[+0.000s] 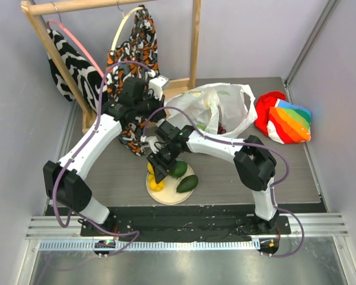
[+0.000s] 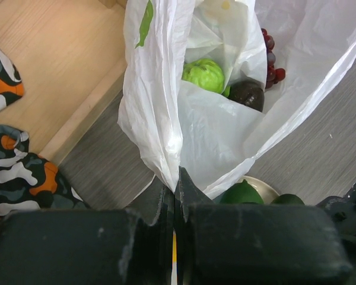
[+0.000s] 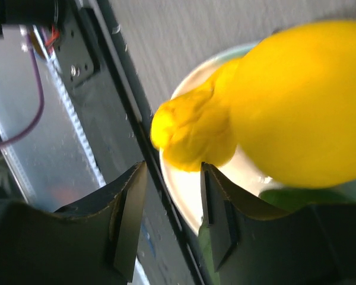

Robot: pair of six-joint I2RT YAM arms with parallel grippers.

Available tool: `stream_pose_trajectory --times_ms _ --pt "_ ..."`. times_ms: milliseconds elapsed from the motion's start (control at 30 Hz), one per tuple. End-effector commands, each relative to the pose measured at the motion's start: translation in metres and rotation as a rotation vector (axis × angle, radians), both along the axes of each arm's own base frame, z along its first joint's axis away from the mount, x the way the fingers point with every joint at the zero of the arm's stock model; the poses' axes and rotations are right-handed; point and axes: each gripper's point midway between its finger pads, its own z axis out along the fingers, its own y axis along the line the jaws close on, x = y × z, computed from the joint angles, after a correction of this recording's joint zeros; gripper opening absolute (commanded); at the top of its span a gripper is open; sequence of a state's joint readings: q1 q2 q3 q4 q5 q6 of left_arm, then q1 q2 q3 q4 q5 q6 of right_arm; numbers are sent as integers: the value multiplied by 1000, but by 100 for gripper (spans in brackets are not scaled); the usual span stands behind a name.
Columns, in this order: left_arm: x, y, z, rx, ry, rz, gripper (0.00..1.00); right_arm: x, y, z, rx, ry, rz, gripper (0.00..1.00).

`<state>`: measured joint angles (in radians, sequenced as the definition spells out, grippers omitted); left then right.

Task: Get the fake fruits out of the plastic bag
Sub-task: Place the fake fruit on the plate, then take out the fake fruit from the plastic bag.

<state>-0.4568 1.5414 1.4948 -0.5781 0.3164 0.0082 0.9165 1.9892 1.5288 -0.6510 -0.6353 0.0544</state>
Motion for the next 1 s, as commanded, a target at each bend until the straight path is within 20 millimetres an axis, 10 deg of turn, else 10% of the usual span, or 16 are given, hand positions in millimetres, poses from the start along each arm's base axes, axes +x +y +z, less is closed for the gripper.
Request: stream_pose_trajectory --times_ms 0,133,333,800,867,967 --pt "-9 -9 38 -50 -77 -56 0 -3 -20 76 98 -124 123 49" --pt "-13 -6 35 -29 -84 -65 0 7 -54 123 125 -211 175 46" --pt "-41 -8 24 -58 -27 -136 0 97 -125 185 164 -374 -65 33" --pt "-53 -8 -4 -61 68 -140 0 199 -168 98 -40 -598 -325 31" --pt "-55 -2 -13 -55 96 -95 0 196 -184 79 -132 -605 -353 27" --pt "-64 5 -21 -42 111 -79 0 137 -212 37 -210 -494 -323 27"
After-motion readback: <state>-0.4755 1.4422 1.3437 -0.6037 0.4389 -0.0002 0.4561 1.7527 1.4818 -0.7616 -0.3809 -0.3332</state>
